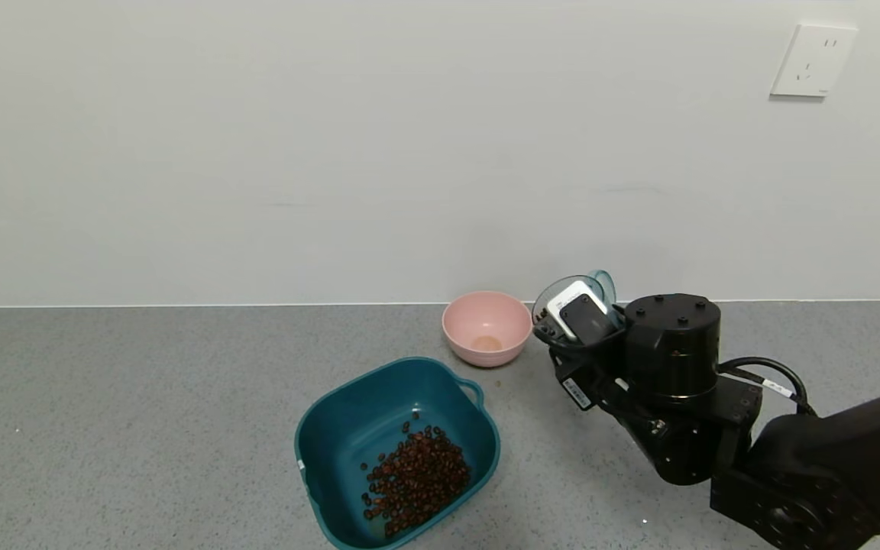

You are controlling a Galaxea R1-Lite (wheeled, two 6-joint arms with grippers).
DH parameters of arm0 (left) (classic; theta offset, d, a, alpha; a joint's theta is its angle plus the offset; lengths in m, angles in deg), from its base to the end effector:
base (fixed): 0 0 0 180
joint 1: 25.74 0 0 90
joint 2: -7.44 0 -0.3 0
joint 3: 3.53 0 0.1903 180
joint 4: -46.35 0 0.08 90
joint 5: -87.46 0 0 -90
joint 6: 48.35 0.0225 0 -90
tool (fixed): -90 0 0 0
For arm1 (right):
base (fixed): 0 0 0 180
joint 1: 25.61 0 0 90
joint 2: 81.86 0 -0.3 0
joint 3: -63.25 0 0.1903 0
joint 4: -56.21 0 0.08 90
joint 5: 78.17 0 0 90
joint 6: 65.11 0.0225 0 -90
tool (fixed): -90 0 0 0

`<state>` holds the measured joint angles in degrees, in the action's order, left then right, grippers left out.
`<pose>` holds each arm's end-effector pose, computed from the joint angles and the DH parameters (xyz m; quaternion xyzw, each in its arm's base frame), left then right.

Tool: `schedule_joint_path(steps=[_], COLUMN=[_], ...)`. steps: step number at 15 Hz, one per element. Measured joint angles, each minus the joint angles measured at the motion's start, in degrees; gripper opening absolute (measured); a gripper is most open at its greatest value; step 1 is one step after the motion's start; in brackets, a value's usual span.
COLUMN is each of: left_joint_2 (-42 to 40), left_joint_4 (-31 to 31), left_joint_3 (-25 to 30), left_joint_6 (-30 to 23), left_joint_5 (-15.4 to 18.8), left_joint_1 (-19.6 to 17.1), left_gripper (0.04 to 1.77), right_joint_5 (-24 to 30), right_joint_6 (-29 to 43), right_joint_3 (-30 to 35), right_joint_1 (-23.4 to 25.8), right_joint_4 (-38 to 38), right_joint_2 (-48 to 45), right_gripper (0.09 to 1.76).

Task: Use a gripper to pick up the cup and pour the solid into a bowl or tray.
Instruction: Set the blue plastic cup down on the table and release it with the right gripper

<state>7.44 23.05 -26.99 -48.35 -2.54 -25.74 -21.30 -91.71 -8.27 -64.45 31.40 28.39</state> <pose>-0.0229 0.0000 0.0760 0.0000 -0.0014 0.0000 1.0000 0.2789 0.2088 0.1386 -0.2974 0.0840 0.0707 0.9484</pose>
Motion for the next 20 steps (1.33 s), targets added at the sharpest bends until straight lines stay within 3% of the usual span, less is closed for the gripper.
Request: schedule_joint_path(steps=[5,8,10,17,20], left_joint_2=[0.0,0.0,0.0,0.0,0.0], left_joint_4=[0.0,0.0,0.0,0.0,0.0], left_joint_3=[0.0,0.0,0.0,0.0,0.0], left_joint_6=[0.0,0.0,0.0,0.0,0.0], left_joint_5=[0.0,0.0,0.0,0.0,0.0], left_joint_1=[0.0,0.0,0.0,0.0,0.02], left_gripper=[1.75,1.75,1.75,1.75,1.75], right_joint_5=[4.74,10.98,14.09,25.26,26.79], right_joint_6=[7.28,15.45,18.97,21.98,24.1], right_joint_3=[3.72,4.17,3.91,6.92,8.13], right_joint_1=[1.74,3.12,4.97,11.92,13.43], right_joint_4=[1.51,13.04,16.35,16.41,15.68], right_joint_2=[-2.18,-5.9,-8.29,-11.41,-11.74], right_gripper=[1.35,1.35,1.35,1.35,1.35])
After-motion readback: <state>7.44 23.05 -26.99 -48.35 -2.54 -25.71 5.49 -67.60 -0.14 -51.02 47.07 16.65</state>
